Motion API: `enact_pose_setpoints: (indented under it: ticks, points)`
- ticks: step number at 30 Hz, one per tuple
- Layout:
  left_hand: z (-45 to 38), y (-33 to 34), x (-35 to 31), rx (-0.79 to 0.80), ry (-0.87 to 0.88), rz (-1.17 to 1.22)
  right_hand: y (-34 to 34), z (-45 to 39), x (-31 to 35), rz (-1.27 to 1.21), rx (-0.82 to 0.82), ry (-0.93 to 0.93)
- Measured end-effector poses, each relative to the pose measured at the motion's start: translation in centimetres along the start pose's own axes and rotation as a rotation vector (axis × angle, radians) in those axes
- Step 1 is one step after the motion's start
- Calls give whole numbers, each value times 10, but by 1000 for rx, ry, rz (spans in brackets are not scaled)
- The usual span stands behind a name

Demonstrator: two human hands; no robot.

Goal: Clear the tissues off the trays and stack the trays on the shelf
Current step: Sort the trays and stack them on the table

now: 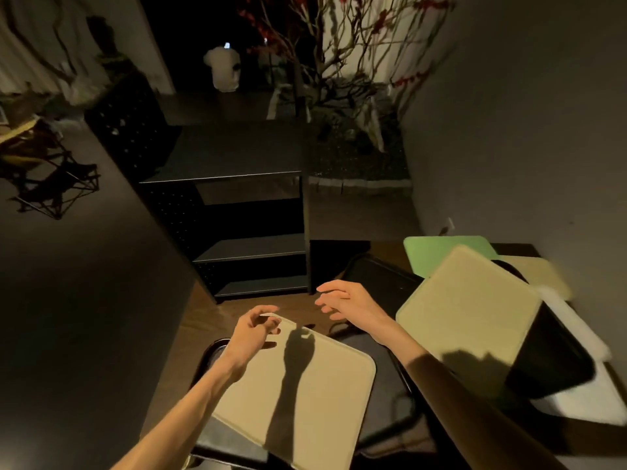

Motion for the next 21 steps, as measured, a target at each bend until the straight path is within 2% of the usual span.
enact_pose_setpoints:
  ticks: [12,21]
  points:
    - [-5,165,-13,117,-116,-135,-145,75,-97,-78,-317,133]
    - [-31,251,0,197,-260,-245,-209,139,-178,-34,-706,339]
Point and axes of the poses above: each hand's wrist, its own z-axis away from the middle knuckle, its own y-axis out of the palm, x = y × z, the point moved 5 cm from there along -z, towards the middle knuckle, and after that the axes turned 15 degrees about -y, right-handed, at the moved point
